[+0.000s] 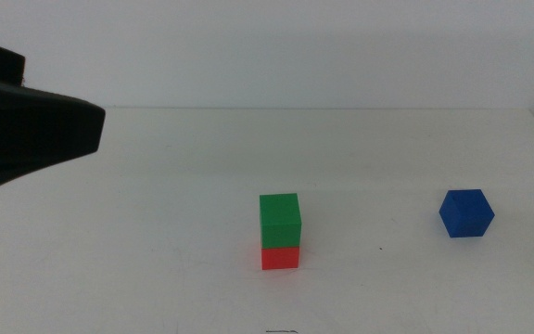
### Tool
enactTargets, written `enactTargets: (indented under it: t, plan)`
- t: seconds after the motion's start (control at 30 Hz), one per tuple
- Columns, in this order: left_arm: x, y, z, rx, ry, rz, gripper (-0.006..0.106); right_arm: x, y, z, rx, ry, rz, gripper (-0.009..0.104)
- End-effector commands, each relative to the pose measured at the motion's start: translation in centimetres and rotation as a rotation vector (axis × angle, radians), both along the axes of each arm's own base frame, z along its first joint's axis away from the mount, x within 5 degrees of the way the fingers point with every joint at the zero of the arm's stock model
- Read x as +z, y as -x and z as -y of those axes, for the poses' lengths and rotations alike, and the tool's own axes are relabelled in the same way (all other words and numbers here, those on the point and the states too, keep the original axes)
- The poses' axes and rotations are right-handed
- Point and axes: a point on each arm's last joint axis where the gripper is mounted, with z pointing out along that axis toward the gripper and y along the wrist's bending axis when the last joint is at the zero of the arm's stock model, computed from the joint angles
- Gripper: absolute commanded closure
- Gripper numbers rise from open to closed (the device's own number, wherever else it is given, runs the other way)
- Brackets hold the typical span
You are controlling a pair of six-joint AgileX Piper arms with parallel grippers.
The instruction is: Stack red cubes first, then green, then blue cubes in a specific spot.
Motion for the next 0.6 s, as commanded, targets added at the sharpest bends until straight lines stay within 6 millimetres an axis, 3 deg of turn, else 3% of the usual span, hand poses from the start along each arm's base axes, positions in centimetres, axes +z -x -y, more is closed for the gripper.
enactTargets:
  t: [0.0,0.1,0.2,0.4,0.57]
  plan:
    - [1.2,0.2,0.1,0.005,0.075,0.052,0.011,2.5,-2.3,-0.1,0.036,0.038,-0.097,0.034]
    - [1.2,0.2,0.1,0.005,0.075,0.052,0.011,3.3,-4.7,0.0,0.045,0.057,-0.175,0.034]
    - [1.2,0.2,0.1,0.005,0.075,0.052,0.011,3.0,-6.9,-0.1,0.047,0.045,-0.23,0.034]
    - [1.2,0.2,0.1,0.005,0.075,0.052,0.011,0.9,-9.1,-0.3,0.06,0.013,-0.345,0.034]
    - [1.2,0.2,0.1,0.005,0.075,0.052,0.011,1.1,-11.0,-0.6,0.164,0.075,-0.422,0.033]
